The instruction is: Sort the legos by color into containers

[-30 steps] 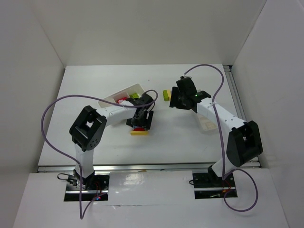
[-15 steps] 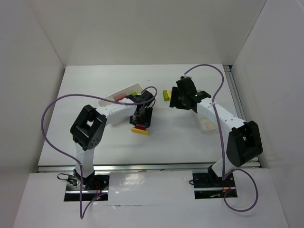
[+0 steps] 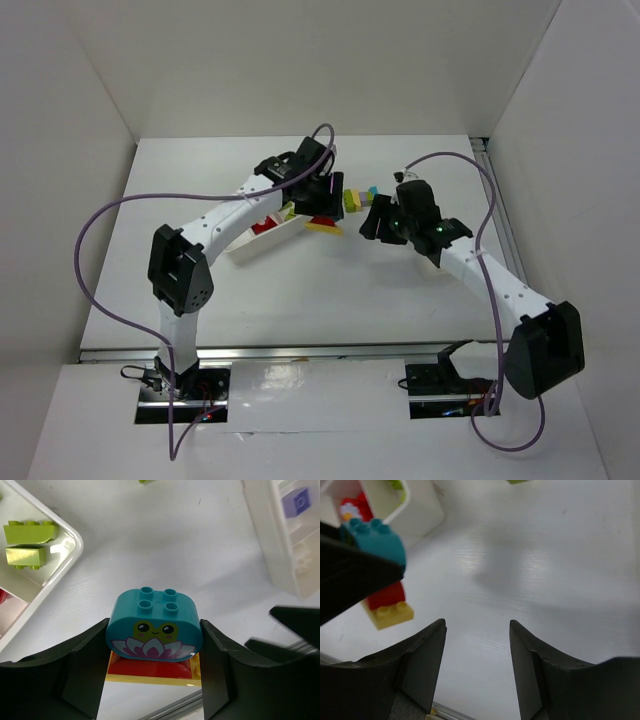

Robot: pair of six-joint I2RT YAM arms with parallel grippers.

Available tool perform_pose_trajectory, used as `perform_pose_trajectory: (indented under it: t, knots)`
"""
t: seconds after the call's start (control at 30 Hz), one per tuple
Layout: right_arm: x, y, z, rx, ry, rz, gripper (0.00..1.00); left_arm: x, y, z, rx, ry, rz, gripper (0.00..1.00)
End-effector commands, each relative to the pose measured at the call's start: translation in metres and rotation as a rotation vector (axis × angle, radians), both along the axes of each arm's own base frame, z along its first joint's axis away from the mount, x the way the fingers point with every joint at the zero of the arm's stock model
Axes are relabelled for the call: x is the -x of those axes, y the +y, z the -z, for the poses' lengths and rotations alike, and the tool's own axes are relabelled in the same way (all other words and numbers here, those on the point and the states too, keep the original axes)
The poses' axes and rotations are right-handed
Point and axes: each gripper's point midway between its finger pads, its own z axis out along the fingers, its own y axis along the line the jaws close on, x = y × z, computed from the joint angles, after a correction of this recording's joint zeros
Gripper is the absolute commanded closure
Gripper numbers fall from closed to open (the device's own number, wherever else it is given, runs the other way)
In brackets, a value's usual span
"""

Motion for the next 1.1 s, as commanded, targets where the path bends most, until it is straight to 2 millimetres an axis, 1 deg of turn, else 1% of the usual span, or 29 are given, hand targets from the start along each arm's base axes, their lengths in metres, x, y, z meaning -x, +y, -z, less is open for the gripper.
perform_pose_trajectory:
  t: [0.0, 0.07, 0.13, 0.17, 0.2, 0.23, 0.27, 0.3, 0.33, 0.37, 0.4, 0.43, 0.47, 0.5, 0.57, 0.6, 0.63, 0.67, 0.7, 0.73, 0.8, 0.83, 0.87, 0.93, 1.0, 1.07]
  knots:
    - [-0.001, 0.027, -0.046, -0.164, -0.159, -0.113, 0.38, 0.0, 0.0, 0.0, 0.028, 0.078, -0.038, 1.0]
    - [0.003, 0.032, -0.047, -0.172, -0.158, -0.158, 0.35, -0.003, 0.0, -0.005, 0.057, 0.091, -0.074, 1.0]
    - [0.005, 0.046, -0.046, -0.205, -0.141, -0.218, 0.28, -0.004, -0.002, -0.008, 0.073, 0.092, -0.091, 1.0]
    - [0.004, 0.05, -0.049, -0.218, -0.147, -0.235, 0.26, -0.006, -0.004, -0.013, 0.087, 0.086, -0.101, 1.0]
    - [0.003, 0.053, -0.047, -0.228, -0.143, -0.25, 0.24, -0.006, -0.004, -0.008, 0.081, 0.094, -0.102, 1.0]
    - [0.004, 0.061, -0.054, -0.253, -0.161, -0.267, 0.21, -0.008, -0.005, -0.012, 0.092, 0.092, -0.111, 1.0]
    - [0.005, 0.067, -0.053, -0.256, -0.162, -0.283, 0.21, -0.008, -0.005, -0.012, 0.092, 0.092, -0.111, 1.0]
    - [0.003, 0.068, -0.051, -0.265, -0.154, -0.275, 0.19, -0.008, -0.006, -0.012, 0.097, 0.096, -0.121, 1.0]
    - [0.004, 0.073, -0.053, -0.274, -0.16, -0.272, 0.19, -0.005, -0.007, -0.009, 0.106, 0.116, -0.127, 1.0]
    - [0.004, 0.078, -0.052, -0.275, -0.16, -0.282, 0.19, -0.004, -0.008, -0.01, 0.111, 0.121, -0.122, 1.0]
    - [0.003, 0.078, -0.051, -0.287, -0.159, -0.276, 0.19, -0.004, -0.005, -0.006, 0.116, 0.139, -0.136, 1.0]
    - [0.002, 0.084, -0.053, -0.303, -0.166, -0.278, 0.19, -0.002, -0.005, -0.002, 0.113, 0.152, -0.146, 1.0]
    - [0.001, 0.085, -0.049, -0.315, -0.154, -0.268, 0.19, -0.002, -0.005, -0.002, 0.113, 0.152, -0.146, 1.0]
    - [0.0, 0.086, -0.051, -0.325, -0.159, -0.264, 0.19, -0.002, -0.004, -0.006, 0.119, 0.145, -0.146, 1.0]
    - [-0.003, 0.09, -0.044, -0.319, -0.147, -0.239, 0.19, -0.003, -0.006, -0.008, 0.129, 0.142, -0.152, 1.0]
    - [-0.005, 0.09, -0.041, -0.326, -0.13, -0.215, 0.19, -0.003, -0.006, -0.008, 0.129, 0.142, -0.152, 1.0]
    - [-0.007, 0.092, -0.038, -0.333, -0.123, -0.208, 0.2, -0.008, -0.003, -0.009, 0.135, 0.134, -0.16, 1.0]
    - [-0.008, 0.092, -0.037, -0.326, -0.126, -0.184, 0.2, -0.008, -0.003, -0.009, 0.135, 0.134, -0.161, 1.0]
    - [-0.012, 0.092, -0.041, -0.341, -0.135, -0.165, 0.2, -0.008, -0.006, -0.013, 0.147, 0.131, -0.154, 1.0]
    - [-0.012, 0.094, -0.037, -0.33, -0.131, -0.157, 0.2, -0.008, -0.006, -0.013, 0.147, 0.131, -0.154, 1.0]
    - [-0.018, 0.088, -0.036, -0.318, -0.14, -0.112, 0.2, -0.008, -0.006, -0.013, 0.147, 0.131, -0.154, 1.0]
    - [-0.018, 0.09, -0.036, -0.319, -0.139, -0.104, 0.2, -0.008, -0.006, -0.013, 0.151, 0.134, -0.161, 1.0]
    - [-0.019, 0.089, -0.036, -0.315, -0.143, -0.095, 0.2, -0.01, -0.007, -0.018, 0.163, 0.12, -0.16, 1.0]
    - [-0.019, 0.088, -0.033, -0.324, -0.137, -0.075, 0.2, -0.008, -0.008, -0.019, 0.168, 0.125, -0.154, 1.0]
    - [-0.022, 0.093, -0.032, -0.345, -0.135, -0.082, 0.2, -0.01, -0.009, -0.02, 0.174, 0.118, -0.153, 1.0]
    - [-0.024, 0.097, -0.025, -0.353, -0.118, -0.087, 0.27, -0.009, -0.01, -0.02, 0.179, 0.123, -0.148, 1.0]
